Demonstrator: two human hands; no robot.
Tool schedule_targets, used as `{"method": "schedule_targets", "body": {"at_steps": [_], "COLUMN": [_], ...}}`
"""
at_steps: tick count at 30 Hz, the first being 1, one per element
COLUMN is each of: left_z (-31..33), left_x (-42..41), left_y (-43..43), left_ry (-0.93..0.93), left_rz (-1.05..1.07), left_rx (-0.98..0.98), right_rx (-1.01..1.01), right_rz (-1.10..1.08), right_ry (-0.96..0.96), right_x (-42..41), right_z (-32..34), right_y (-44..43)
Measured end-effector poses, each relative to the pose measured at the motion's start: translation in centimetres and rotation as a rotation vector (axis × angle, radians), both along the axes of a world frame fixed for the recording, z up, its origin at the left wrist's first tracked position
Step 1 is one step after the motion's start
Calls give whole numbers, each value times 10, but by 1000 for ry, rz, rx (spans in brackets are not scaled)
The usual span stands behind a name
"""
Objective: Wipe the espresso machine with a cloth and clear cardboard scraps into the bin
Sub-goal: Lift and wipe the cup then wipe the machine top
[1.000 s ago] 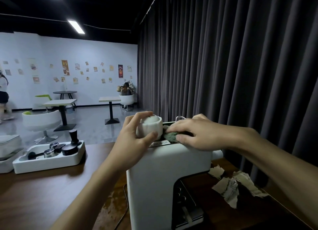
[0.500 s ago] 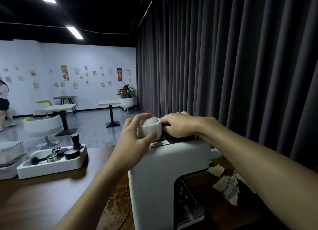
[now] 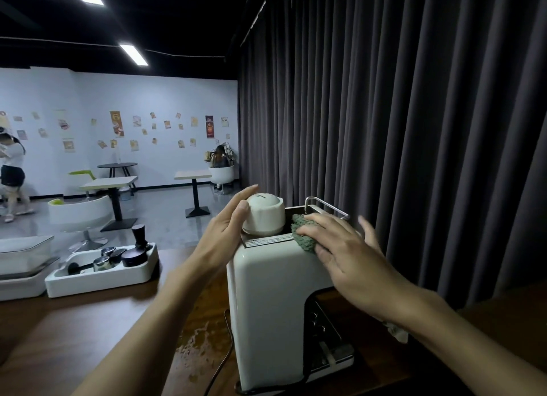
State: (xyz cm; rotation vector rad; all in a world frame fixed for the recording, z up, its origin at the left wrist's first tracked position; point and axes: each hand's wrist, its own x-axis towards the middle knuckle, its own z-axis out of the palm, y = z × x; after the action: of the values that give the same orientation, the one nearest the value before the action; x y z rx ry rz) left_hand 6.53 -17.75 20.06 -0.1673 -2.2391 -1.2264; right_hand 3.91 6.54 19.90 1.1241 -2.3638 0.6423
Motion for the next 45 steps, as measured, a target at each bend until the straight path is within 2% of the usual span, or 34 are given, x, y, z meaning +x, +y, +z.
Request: {"method": "schedule_targets", "body": {"at_steps": [6, 10, 13, 16, 19, 22, 25, 27, 31, 34, 38, 45], "left_z": [1, 0, 4, 6, -2, -7, -10, -13, -16, -15, -15, -21], "left_x": [0, 13, 28, 31, 29, 29, 32, 34, 30, 29, 29, 21], "left_y": [4, 23, 25, 19, 23, 27, 35, 49, 93, 91, 73, 92], "left_ry": [-34, -92, -137, -181, -119, -73, -42, -29, 18, 35, 55, 86], "left_rz": [81, 286, 240, 156, 105, 121, 168, 243, 486, 434, 342, 416], "left_rx": [-156, -471, -605, -586, -467, -456, -454, -474, -621, -672, -658, -635], "right_rx": [-110, -142, -136, -122, -201, -255, -168, -137, -181, -180, -97, -234], "right_rz": [69, 103, 119, 121, 113, 137, 145, 125, 122, 164, 136, 141], "right_ry": [-49, -168, -270, -333, -339, -332, -290, -296, -474, -523, -456, -505], "right_x": [-29, -65, -78, -81, -75, -64, -56, -55, -59, -58, -58, -59], "right_z": [-16, -1, 15, 23, 27, 31, 26, 23, 35, 36, 27, 31], "right_y": [-1, 6, 4, 5, 6, 6, 11, 14, 22, 39, 59, 44]}}
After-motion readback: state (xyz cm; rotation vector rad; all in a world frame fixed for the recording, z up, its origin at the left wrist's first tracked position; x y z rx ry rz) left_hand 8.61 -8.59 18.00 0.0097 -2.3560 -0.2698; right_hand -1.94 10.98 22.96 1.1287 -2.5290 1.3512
